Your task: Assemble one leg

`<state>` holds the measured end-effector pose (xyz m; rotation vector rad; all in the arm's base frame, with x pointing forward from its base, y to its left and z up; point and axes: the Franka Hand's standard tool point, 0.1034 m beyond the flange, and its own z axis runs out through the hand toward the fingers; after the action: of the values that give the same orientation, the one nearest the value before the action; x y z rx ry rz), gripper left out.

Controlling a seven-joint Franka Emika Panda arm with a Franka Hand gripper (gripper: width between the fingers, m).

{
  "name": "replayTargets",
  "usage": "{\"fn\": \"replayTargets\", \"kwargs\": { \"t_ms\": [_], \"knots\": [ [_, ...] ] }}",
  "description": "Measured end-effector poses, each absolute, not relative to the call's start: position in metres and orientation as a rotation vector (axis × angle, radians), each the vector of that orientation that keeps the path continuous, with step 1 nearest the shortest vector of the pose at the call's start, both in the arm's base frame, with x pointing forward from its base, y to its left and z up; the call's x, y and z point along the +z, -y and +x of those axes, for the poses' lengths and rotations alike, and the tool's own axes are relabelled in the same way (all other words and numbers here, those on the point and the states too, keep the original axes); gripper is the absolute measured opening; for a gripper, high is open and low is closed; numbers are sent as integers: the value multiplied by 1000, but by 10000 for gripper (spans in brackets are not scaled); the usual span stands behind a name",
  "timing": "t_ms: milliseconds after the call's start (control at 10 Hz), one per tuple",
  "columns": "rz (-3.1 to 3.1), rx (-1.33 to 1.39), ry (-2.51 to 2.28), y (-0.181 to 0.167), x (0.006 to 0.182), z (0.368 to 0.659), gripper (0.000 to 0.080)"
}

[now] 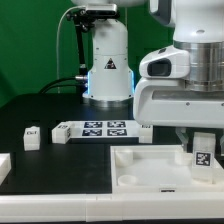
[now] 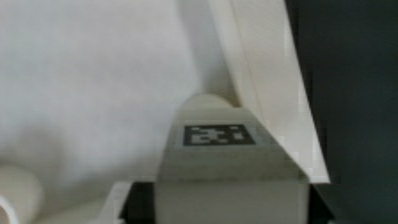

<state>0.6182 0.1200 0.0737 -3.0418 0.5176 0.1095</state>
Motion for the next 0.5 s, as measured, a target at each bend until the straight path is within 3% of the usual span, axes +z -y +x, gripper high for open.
{"fn": "replayTargets", "kwargs": {
  "t_ms": [500],
  "knots": [
    [-2716,126,-1522,-121,73,618,290]
  ]
}}
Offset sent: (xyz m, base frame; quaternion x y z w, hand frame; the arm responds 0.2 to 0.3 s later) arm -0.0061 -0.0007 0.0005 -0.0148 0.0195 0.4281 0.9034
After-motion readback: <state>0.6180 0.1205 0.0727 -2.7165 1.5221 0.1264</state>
